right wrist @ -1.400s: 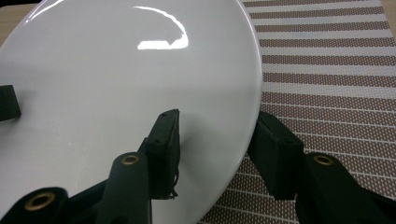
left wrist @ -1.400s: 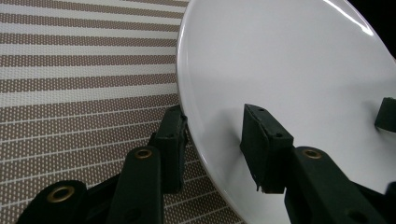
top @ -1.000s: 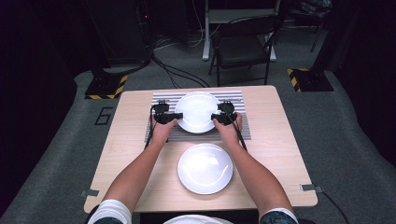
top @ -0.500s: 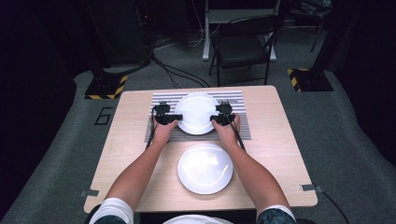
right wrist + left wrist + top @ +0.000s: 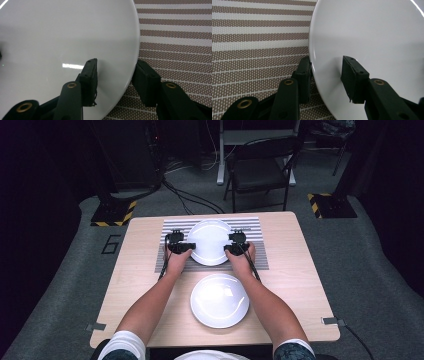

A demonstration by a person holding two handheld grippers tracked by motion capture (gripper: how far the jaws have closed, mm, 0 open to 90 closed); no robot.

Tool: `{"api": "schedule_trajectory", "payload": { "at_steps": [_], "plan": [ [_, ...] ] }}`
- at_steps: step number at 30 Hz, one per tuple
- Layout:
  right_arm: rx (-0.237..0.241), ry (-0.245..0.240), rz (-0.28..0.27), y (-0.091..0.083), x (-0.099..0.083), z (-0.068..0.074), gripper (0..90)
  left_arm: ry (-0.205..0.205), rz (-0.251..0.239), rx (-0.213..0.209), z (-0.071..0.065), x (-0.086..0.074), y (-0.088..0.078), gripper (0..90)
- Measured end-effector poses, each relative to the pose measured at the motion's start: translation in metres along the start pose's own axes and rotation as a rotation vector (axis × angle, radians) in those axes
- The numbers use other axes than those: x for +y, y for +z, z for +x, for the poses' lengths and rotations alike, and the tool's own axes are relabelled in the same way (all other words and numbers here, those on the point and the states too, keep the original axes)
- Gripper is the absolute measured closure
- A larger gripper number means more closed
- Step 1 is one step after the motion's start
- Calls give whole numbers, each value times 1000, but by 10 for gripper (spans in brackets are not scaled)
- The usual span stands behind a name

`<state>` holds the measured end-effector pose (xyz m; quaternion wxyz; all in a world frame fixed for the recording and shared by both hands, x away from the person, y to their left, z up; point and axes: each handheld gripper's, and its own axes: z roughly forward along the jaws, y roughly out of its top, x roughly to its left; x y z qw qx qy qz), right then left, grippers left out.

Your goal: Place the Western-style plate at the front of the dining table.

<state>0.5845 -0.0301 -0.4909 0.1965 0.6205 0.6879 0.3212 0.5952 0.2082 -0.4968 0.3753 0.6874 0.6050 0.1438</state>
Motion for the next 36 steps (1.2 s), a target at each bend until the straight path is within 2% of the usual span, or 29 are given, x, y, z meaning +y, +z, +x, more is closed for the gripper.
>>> {"api": "schedule_trajectory", "payload": {
  "at_steps": [5,12,17,21,23,26,36],
  "plan": [
    [-13,2,17,3,-2,1,551,7,5,19,-1,-2,4,599],
    [-18,5,9,5,-1,1,550,5,-2,42,-4,1,6,596],
    [-17,21,20,7,-1,1,546,10,4,46,-4,2,7,593],
    [-25,2,18,10,-1,2,525,-6,10,48,-4,2,9,578],
    [-25,9,22,10,-1,3,524,-10,11,49,-4,2,10,576],
    [-24,7,19,11,-1,2,521,-2,15,49,-3,2,11,574],
    [-17,31,33,15,-1,1,510,-17,25,43,-1,2,14,571]
  ]
}}
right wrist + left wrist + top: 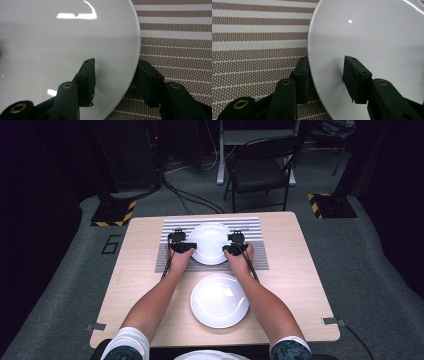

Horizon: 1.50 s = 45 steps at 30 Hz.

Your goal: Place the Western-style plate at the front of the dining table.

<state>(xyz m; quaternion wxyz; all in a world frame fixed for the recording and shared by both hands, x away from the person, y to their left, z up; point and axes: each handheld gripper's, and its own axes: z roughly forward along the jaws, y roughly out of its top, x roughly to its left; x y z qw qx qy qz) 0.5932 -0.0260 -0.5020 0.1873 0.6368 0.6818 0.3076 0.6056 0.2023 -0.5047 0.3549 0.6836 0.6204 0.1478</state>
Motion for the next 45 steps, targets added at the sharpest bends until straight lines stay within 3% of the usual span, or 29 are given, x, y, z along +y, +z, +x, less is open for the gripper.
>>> {"api": "schedule_trajectory", "payload": {
  "at_steps": [6,13,23,27,36,45],
  "plan": [
    [16,18,8,5,-1,-2,502,-6,24,-12,3,-1,2,564],
    [16,23,10,6,-1,-2,497,-20,14,-15,3,-1,5,557],
    [22,22,15,6,0,-3,490,-7,21,-13,2,-1,5,522],
    [17,21,23,4,0,-3,489,-23,24,-18,4,0,4,508],
    [5,1,-5,-8,1,-4,447,-3,-2,-13,8,3,-10,459],
    [27,-14,-38,-27,2,-10,427,21,-22,-9,6,2,-28,447]
  ]
}}
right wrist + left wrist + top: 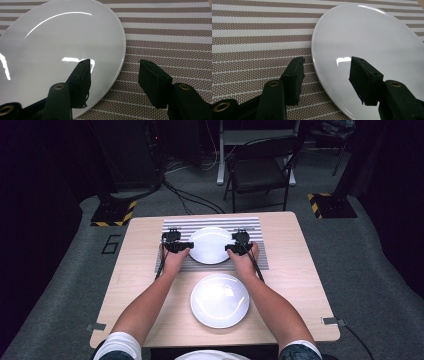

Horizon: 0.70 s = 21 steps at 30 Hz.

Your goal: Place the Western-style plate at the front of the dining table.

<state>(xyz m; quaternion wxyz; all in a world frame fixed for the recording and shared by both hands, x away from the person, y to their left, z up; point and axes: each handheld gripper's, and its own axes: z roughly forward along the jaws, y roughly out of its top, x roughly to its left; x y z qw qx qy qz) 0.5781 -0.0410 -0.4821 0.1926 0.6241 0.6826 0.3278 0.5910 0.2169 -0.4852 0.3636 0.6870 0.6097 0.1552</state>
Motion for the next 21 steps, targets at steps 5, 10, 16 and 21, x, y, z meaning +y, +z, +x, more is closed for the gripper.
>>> {"api": "schedule_trajectory", "payload": {
  "at_steps": [5,10,16,21],
  "plan": [
    [26,-15,-13,-9,-2,1,427,18,-12,-20,-2,-1,-8,445],
    [46,-26,-17,-22,-6,-2,434,58,-19,-25,-1,-1,-21,445],
    [58,-12,-31,-38,-6,-8,434,65,-34,-33,1,-1,-36,437],
    [66,-7,-35,-52,-8,-13,434,76,-32,-29,3,-3,-49,433]
  ]
}}
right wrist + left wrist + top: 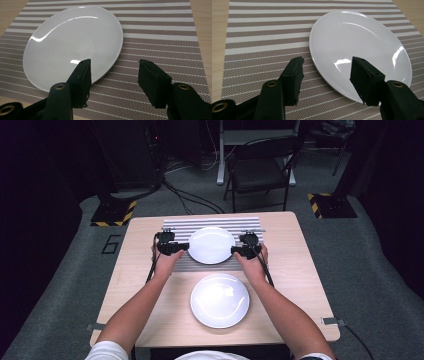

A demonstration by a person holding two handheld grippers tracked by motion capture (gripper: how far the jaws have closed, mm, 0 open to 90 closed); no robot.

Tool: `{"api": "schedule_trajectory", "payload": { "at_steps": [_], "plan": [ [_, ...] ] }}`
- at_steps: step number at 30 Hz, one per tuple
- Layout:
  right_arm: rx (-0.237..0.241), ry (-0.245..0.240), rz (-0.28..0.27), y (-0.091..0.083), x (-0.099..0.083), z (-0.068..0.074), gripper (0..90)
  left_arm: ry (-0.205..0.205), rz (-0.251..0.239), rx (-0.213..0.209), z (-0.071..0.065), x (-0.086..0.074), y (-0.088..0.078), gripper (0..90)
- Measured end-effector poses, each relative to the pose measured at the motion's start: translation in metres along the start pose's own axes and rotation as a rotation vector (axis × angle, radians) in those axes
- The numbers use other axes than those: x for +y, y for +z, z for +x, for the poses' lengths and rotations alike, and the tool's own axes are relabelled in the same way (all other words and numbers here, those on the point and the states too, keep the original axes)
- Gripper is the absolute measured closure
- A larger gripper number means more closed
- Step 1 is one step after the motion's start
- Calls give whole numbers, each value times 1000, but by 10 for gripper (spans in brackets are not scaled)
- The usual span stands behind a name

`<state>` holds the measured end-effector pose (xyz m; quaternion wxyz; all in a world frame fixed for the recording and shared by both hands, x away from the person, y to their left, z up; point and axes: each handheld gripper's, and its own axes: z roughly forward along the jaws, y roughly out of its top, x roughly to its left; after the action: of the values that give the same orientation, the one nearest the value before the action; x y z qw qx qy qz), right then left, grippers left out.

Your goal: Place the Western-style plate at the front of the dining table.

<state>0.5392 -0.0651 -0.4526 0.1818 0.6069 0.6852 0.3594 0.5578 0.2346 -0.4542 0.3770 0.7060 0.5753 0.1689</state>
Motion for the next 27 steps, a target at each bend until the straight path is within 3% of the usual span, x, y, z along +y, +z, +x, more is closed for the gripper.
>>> {"api": "schedule_trajectory", "payload": {
  "at_steps": [6,9,16,21,27],
  "plan": [
    [30,-7,-17,-17,-4,-3,434,5,-30,-17,0,-1,-16,432],
    [59,-19,-39,-30,-8,-2,432,27,-36,-25,-2,-3,-23,433],
    [76,-43,-45,-45,-17,-4,431,82,-65,-39,-9,-7,-42,433],
    [103,-30,-58,-59,-25,-9,431,92,-70,-65,-10,-15,-52,434],
    [104,-24,-64,-69,-33,-14,431,86,-78,-69,-8,-24,-63,434]
  ]
}}
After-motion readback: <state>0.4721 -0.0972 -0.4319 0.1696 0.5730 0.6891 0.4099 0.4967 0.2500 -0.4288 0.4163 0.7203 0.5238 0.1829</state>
